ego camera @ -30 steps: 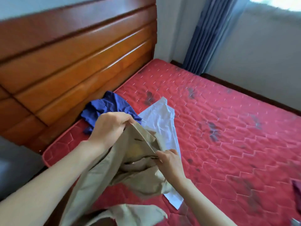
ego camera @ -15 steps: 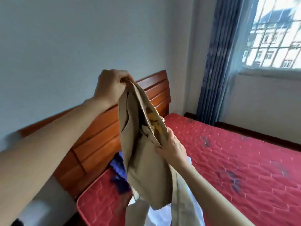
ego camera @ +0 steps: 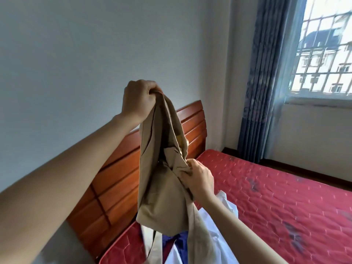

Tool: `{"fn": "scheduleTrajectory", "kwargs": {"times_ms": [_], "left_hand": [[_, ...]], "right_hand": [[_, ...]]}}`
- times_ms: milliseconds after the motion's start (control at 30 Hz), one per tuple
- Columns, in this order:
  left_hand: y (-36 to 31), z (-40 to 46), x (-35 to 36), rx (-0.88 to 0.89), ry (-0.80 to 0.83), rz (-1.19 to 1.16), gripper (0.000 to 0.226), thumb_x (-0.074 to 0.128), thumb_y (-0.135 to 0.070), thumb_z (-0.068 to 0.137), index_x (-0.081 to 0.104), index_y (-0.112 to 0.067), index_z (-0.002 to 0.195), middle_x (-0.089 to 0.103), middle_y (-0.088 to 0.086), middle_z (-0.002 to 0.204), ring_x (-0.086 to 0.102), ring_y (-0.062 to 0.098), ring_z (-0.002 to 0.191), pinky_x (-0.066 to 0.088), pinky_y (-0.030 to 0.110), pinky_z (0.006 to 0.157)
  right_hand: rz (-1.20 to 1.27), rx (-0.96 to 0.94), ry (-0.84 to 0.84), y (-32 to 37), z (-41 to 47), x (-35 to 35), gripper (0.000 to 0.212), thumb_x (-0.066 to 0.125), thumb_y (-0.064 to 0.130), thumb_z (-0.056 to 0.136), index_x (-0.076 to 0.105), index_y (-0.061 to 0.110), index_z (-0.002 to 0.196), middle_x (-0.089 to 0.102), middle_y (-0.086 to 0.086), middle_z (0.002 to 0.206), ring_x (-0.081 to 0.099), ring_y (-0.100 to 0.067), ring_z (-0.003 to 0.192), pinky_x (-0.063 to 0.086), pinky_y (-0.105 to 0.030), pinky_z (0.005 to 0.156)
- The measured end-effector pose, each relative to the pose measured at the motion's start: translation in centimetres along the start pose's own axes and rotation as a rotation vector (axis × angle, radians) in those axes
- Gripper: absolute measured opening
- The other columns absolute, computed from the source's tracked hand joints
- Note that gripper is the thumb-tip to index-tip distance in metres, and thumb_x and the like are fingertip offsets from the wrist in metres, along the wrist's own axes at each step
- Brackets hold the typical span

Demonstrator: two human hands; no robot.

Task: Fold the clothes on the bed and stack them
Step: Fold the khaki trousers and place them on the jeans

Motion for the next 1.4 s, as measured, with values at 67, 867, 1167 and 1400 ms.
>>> {"fn": "scheduleTrajectory", "kwargs": {"times_ms": [67,867,1167,1400], "left_hand": [[0.7,0.3,-0.5,0.001,-0.023,-0.002,0.024,0.058,-0.001,0.082,0.077,-0.015,0.087,0.075,0.002,0.084,0.068,0.021,0.082,0.053,0.031,0.080],[20.2,-19.7,-11.5,-0.714,-0.144,0.009,0.023,0.072,-0.008,0.081,0.072,-0.020,0.100,0.072,-0.006,0.085,0.065,0.005,0.080,0.041,0.002,0.071],[16.3,-27.3,-11.3,-0.939,-0.042,0.140,0.005,0.070,-0.015,0.085,0.073,-0.019,0.085,0.067,-0.005,0.073,0.057,0.009,0.069,0.037,0.019,0.059],[11.9,-27.4,-12.5,-1.057,-0.179,0.088,0.001,0.066,-0.017,0.089,0.065,-0.017,0.088,0.064,0.000,0.090,0.058,0.019,0.088,0.039,0.028,0.074]], "right_hand": [[0.000,0.135,0.134,-0.7,0.6,1.2,0.020,0.061,0.037,0.081,0.065,0.023,0.095,0.069,0.002,0.093,0.064,-0.026,0.089,0.049,-0.034,0.074],[0.134,-0.039,0.350,3.6,12.5,0.1,0.023,0.068,0.048,0.051,0.070,0.027,0.058,0.058,0.004,0.049,0.053,-0.014,0.049,0.045,-0.026,0.050],[0.426,0.213,0.586,-0.3,8.5,1.7,0.012,0.068,-0.002,0.074,0.074,0.007,0.071,0.053,-0.006,0.055,0.047,-0.014,0.051,0.046,-0.028,0.054],[0.626,0.279,0.413,0.7,7.6,-0.3,0.001,0.072,0.008,0.077,0.072,0.008,0.076,0.064,0.002,0.065,0.058,-0.014,0.064,0.051,-0.027,0.058]]}}
Point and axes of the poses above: each hand's wrist, its own z-axis towards the middle knuckle, its own x-axis out of the palm, y = z × x, the point moved 3 cm from there along z, towards the middle knuckle
